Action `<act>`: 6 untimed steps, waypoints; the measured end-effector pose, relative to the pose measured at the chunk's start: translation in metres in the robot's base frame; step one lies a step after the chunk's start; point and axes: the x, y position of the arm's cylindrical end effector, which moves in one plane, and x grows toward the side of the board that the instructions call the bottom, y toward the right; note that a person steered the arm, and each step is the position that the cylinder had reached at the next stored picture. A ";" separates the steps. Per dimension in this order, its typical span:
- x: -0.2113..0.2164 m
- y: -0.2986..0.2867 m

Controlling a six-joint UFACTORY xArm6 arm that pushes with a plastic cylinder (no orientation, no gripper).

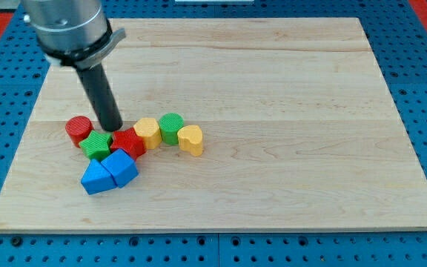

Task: Push the yellow heart slightly down

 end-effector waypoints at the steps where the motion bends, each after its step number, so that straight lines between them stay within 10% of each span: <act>1: -0.020 0.048; 3: 0.012 0.168; 6: 0.049 0.065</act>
